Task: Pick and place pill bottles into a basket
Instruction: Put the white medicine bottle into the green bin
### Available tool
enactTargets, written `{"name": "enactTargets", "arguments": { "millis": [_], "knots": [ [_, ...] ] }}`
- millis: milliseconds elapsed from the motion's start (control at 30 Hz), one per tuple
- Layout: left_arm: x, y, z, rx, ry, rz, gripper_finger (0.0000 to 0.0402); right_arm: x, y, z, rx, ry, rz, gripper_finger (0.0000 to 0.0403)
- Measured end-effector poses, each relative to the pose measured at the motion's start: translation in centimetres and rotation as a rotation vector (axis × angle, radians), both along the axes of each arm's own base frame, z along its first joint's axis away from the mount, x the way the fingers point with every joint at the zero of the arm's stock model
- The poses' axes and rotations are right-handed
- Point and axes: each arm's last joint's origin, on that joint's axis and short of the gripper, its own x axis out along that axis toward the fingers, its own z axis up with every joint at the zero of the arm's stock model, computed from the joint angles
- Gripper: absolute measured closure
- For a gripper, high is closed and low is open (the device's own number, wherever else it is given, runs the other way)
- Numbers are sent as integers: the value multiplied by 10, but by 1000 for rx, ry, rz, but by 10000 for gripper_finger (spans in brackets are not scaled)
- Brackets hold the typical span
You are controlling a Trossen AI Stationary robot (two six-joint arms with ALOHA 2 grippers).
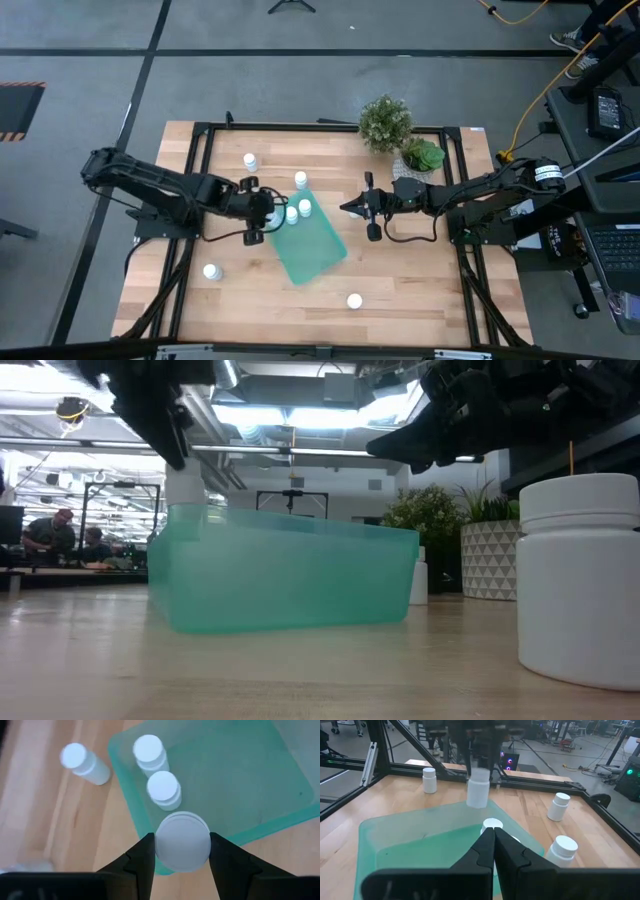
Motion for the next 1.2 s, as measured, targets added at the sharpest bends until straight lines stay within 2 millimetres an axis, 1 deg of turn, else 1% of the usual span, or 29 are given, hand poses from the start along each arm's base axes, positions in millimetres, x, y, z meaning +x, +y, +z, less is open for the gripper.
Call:
{"name": "enactTargets", "arguments": {
  "millis": [133,267,700,867,1200],
  "knots": [
    [10,3,-8,-14,30,-41,252,0,0,0,0,0,0,391],
    [16,6,-18,-3,80,-37,252,0,0,0,0,2,0,391],
    [36,3,-51,39,205,-50,252,0,0,-1,-3,8,1,391],
    [41,2,-58,52,214,-60,248,0,0,-1,-3,9,0,391],
    [43,2,-58,51,193,-60,248,0,0,-1,-2,9,0,391]
  ]
}}
